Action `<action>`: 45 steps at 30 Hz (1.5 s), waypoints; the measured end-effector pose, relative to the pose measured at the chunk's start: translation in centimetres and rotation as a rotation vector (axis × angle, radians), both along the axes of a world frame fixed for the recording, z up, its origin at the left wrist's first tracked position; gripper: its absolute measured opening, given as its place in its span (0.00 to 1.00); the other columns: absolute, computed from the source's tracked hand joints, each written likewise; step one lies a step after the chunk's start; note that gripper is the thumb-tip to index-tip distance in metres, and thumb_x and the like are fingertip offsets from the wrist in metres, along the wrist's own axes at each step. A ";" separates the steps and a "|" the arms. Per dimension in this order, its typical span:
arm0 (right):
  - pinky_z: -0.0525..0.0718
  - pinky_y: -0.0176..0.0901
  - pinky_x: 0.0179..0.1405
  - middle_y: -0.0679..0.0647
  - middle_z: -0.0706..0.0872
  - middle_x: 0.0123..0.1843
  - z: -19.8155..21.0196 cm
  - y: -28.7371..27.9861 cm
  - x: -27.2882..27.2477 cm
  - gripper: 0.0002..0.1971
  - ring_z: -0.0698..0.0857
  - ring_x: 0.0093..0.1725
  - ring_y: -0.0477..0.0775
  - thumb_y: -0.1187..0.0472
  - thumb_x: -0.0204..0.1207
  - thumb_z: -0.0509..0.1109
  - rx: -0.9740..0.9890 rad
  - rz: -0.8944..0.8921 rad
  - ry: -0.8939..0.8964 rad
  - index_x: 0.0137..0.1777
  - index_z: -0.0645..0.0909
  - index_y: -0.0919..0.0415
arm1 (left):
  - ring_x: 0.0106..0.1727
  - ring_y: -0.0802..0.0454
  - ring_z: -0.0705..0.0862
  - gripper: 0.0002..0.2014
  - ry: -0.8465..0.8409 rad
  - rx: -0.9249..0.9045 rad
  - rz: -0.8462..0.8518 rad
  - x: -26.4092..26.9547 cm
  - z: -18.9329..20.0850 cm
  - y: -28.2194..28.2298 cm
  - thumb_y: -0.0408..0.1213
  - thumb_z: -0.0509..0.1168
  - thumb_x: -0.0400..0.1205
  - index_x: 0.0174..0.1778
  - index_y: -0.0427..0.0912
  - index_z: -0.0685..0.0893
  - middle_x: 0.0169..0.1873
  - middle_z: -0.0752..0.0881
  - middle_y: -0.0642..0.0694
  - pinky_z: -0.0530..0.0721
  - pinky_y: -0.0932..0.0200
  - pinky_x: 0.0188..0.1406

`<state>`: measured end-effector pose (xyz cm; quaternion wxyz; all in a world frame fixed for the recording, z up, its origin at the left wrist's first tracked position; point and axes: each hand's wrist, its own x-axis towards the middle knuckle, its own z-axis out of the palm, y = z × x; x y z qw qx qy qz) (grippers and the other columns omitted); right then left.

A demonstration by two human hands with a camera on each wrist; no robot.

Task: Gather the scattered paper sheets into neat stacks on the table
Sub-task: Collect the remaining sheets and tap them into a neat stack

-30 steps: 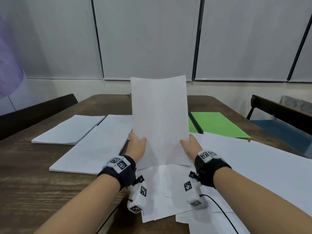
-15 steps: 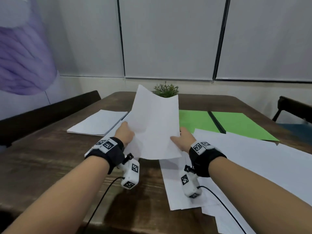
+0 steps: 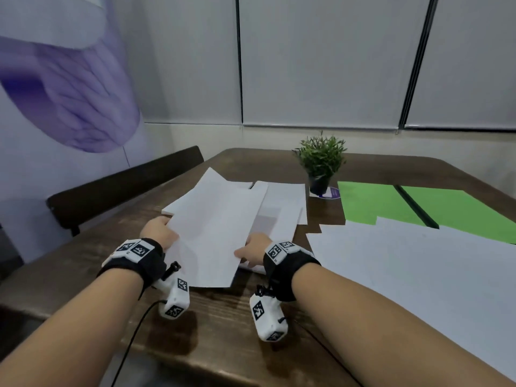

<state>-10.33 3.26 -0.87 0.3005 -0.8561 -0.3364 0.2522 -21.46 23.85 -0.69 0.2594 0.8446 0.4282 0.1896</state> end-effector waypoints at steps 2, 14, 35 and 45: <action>0.81 0.40 0.36 0.55 0.84 0.35 -0.9 1.5 -0.2 0.10 0.86 0.38 0.57 0.59 0.76 0.70 -0.013 -0.015 -0.008 0.36 0.80 0.63 | 0.58 0.39 0.84 0.15 0.046 -0.007 0.040 -0.3 -0.8 1.6 0.29 0.68 0.75 0.57 0.41 0.86 0.56 0.87 0.39 0.81 0.52 0.57; 0.79 0.41 0.41 0.57 0.89 0.46 -0.4 -2.4 5.3 0.25 0.83 0.38 0.54 0.39 0.74 0.71 -0.053 -0.142 -0.028 0.49 0.84 0.64 | 0.68 0.39 0.77 0.29 -0.034 -0.165 -0.020 4.3 0.9 -0.1 0.51 0.71 0.75 0.69 0.40 0.78 0.68 0.80 0.39 0.76 0.46 0.69; 0.78 0.47 0.66 0.56 0.83 0.68 -2.3 -35.7 12.1 0.37 0.81 0.65 0.60 0.32 0.63 0.74 -0.464 -0.584 -0.095 0.68 0.80 0.55 | 0.76 0.38 0.67 0.47 0.477 -0.167 -0.509 17.0 -3.4 -33.1 0.73 0.66 0.65 0.73 0.44 0.74 0.73 0.74 0.41 0.67 0.51 0.75; 0.73 0.48 0.65 0.54 0.77 0.75 -1.3 -30.9 12.9 0.38 0.76 0.71 0.60 0.30 0.72 0.65 -0.426 -0.356 -0.088 0.73 0.75 0.57 | 0.77 0.43 0.66 0.44 0.509 -0.147 -0.533 17.8 -2.7 -33.9 0.69 0.67 0.71 0.75 0.40 0.71 0.74 0.73 0.42 0.69 0.55 0.71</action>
